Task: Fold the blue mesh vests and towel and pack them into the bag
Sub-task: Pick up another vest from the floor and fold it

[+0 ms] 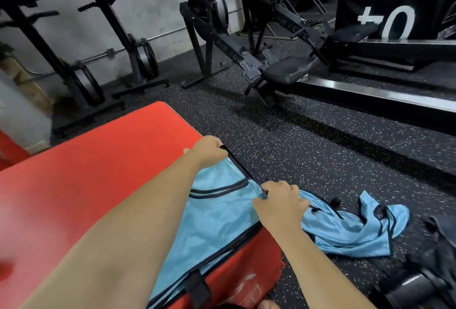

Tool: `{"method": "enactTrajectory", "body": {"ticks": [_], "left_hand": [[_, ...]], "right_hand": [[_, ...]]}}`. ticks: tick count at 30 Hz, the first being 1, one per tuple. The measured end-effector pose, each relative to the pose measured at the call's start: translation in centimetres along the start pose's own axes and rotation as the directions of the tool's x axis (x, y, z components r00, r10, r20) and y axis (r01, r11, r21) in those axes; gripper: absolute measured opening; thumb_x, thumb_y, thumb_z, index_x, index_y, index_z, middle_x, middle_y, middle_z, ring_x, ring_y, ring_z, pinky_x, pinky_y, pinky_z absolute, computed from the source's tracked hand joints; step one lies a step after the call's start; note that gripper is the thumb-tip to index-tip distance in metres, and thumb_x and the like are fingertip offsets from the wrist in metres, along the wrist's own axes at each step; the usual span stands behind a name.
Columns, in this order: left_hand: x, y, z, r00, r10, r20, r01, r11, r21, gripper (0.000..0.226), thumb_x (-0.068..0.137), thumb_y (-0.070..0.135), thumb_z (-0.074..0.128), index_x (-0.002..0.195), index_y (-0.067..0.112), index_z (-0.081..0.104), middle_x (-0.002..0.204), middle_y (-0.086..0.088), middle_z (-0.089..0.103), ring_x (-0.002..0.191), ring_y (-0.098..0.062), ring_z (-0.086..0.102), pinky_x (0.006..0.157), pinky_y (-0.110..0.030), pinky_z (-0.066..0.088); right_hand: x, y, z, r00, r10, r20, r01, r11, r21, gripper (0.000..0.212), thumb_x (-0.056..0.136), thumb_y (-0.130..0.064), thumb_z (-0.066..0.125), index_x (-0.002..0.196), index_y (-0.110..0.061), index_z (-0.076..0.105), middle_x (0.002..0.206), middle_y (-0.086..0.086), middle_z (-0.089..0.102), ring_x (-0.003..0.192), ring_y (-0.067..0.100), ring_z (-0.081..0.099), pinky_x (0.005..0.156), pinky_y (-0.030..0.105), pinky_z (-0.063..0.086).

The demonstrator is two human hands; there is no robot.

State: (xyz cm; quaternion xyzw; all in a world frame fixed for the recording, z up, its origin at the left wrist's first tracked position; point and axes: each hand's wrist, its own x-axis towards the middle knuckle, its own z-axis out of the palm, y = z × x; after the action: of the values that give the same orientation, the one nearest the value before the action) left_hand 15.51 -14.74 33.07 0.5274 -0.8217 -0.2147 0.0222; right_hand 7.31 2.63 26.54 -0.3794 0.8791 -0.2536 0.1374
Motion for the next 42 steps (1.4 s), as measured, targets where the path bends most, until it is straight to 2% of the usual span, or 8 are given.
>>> {"method": "enactTrajectory", "body": {"ticks": [5, 8, 13, 21, 27, 30, 36, 42], "left_hand": [[-0.5, -1.1, -1.3, 0.998, 0.055, 0.005, -0.053, 0.978, -0.203, 0.005, 0.079, 0.020, 0.058, 0.075, 0.019, 0.058, 0.065, 0.001, 0.047, 0.062, -0.021, 0.041, 0.083, -0.047, 0.036], [-1.0, -2.0, -2.2, 0.997, 0.064, -0.039, -0.072, 0.963, -0.260, 0.017, 0.062, 0.031, 0.056, 0.072, 0.020, 0.064, 0.065, 0.002, 0.052, 0.064, -0.022, 0.044, 0.079, -0.044, 0.035], [-3.3, -5.0, -5.8, 0.989, 0.106, -0.100, -0.132, 0.940, -0.316, 0.008, 0.078, 0.012, 0.067, 0.078, 0.019, 0.072, 0.075, -0.005, 0.058, 0.073, -0.019, 0.048, 0.073, -0.032, 0.039], [-10.1, -16.8, -5.7, 0.984, -0.022, 0.178, 0.089, 0.923, -0.375, 0.031, 0.089, -0.016, 0.048, 0.085, 0.009, 0.067, 0.073, -0.010, 0.066, 0.054, -0.007, 0.063, 0.059, -0.016, 0.053], [-10.1, -16.1, -5.5, 0.992, -0.096, 0.079, 0.124, 0.835, -0.536, 0.020, 0.091, 0.007, 0.052, 0.091, 0.001, 0.071, 0.052, 0.009, 0.061, 0.052, -0.006, 0.048, 0.041, -0.007, 0.034], [-9.3, -16.6, -6.7, 0.996, -0.068, -0.064, 0.017, 0.809, -0.587, 0.016, 0.081, 0.011, 0.071, 0.089, -0.003, 0.072, 0.074, -0.005, 0.066, 0.061, -0.008, 0.054, 0.053, -0.011, 0.042], [-11.6, -22.0, -3.5, 0.998, -0.070, -0.011, 0.061, 0.933, -0.355, 0.028, 0.080, -0.005, 0.069, 0.069, 0.020, 0.067, 0.054, 0.011, 0.062, 0.051, 0.001, 0.053, 0.059, -0.017, 0.045], [-11.6, -21.9, -3.2, 0.980, -0.099, -0.174, 0.005, 0.880, -0.474, 0.016, 0.082, -0.001, 0.067, 0.084, 0.014, 0.072, 0.068, -0.002, 0.062, 0.059, -0.012, 0.049, 0.057, -0.021, 0.041]], "right_hand": [[0.1, -0.3, 0.1, 0.998, 0.061, 0.016, -0.062, 0.997, 0.050, 0.023, 0.085, -0.037, 0.058, 0.107, -0.033, 0.063, 0.116, -0.004, 0.055, 0.115, 0.021, 0.042, 0.092, 0.039, 0.030], [-0.3, -0.5, -0.3, 0.999, 0.047, -0.026, -0.042, 0.984, 0.175, 0.005, 0.082, -0.035, 0.059, 0.082, -0.030, 0.058, 0.094, -0.009, 0.059, 0.102, 0.019, 0.045, 0.086, 0.037, 0.027], [-2.7, -4.0, -2.7, 0.978, -0.173, -0.121, 0.209, 0.865, 0.457, 0.010, 0.077, -0.023, 0.064, 0.072, -0.020, 0.055, 0.062, -0.006, 0.054, 0.068, 0.019, 0.052, 0.064, 0.032, 0.039], [-10.0, -7.5, 3.7, 0.823, -0.568, 0.021, 0.569, 0.821, -0.048, 0.016, 0.083, -0.031, 0.053, 0.094, -0.029, 0.065, 0.090, -0.009, 0.066, 0.095, 0.015, 0.056, 0.078, 0.035, 0.025], [-10.5, -9.0, 4.3, 0.796, -0.588, -0.143, 0.553, 0.803, -0.220, 0.003, 0.060, -0.032, 0.059, 0.060, -0.029, 0.059, 0.057, -0.010, 0.057, 0.063, 0.016, 0.056, 0.062, 0.035, 0.013], [-11.8, -11.9, 3.3, 0.709, -0.647, -0.281, 0.600, 0.762, -0.242, 0.005, 0.059, -0.033, 0.061, 0.061, -0.029, 0.061, 0.058, -0.010, 0.057, 0.060, 0.015, 0.056, 0.066, 0.035, 0.023], [-15.8, -12.3, 7.6, 0.670, -0.741, 0.035, 0.698, 0.614, -0.368, 0.035, 0.035, -0.035, 0.087, 0.052, -0.025, 0.058, 0.048, -0.006, 0.051, 0.047, 0.016, 0.051, 0.052, 0.030, 0.040], [-15.8, -13.7, 5.5, 0.663, -0.746, -0.060, 0.693, 0.642, -0.328, 0.037, 0.034, -0.023, 0.085, 0.046, -0.023, 0.050, 0.043, -0.006, 0.046, 0.042, 0.016, 0.047, 0.051, 0.029, 0.041]]}}
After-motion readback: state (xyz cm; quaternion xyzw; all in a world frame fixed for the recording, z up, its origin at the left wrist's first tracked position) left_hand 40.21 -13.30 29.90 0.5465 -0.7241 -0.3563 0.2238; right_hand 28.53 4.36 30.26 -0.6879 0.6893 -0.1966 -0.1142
